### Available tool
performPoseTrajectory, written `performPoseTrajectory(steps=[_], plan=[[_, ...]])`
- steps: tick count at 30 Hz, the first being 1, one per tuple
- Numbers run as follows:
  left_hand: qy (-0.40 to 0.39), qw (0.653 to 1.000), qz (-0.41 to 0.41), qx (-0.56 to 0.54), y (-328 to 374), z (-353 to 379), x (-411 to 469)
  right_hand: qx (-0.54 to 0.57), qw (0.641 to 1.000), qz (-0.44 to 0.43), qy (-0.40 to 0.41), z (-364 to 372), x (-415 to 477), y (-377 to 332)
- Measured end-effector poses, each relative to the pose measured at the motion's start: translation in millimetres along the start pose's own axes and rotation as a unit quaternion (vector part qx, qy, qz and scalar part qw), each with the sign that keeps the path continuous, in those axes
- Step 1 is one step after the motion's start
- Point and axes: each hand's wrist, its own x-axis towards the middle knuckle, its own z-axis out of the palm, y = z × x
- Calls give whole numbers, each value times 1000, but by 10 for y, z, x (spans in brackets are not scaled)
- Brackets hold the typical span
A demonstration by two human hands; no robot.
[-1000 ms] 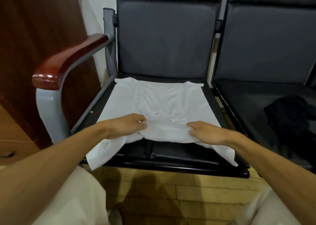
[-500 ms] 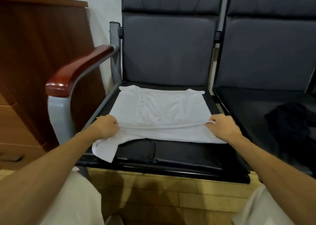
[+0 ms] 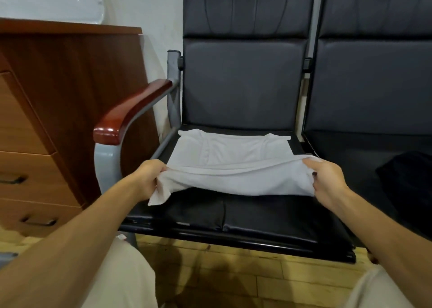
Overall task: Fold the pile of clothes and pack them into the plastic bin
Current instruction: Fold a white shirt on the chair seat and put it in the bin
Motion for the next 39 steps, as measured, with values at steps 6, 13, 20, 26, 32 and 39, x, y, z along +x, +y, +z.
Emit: performPoseTrajectory(steps=[6, 13, 20, 26, 32, 39], plan=[[50, 932, 147, 327, -85, -59, -78, 56, 992, 31, 110, -42, -19, -23], [91, 919, 139, 356, -110, -201, -103, -18, 985, 35, 171, -49, -1, -37], [-84, 982, 152, 67, -13, -214, -293, -72, 994, 2, 77, -107, -173, -184], [-122, 964, 182, 151, -28, -234, -482, -144, 989, -18, -38, -300, -420, -241], [-64, 956, 240, 158, 53, -201, -603, -222, 969, -18, -111, -381, -641, -306], [70, 977, 204, -6, 169, 14, -408, -236, 969, -69, 5, -238, -378, -295]])
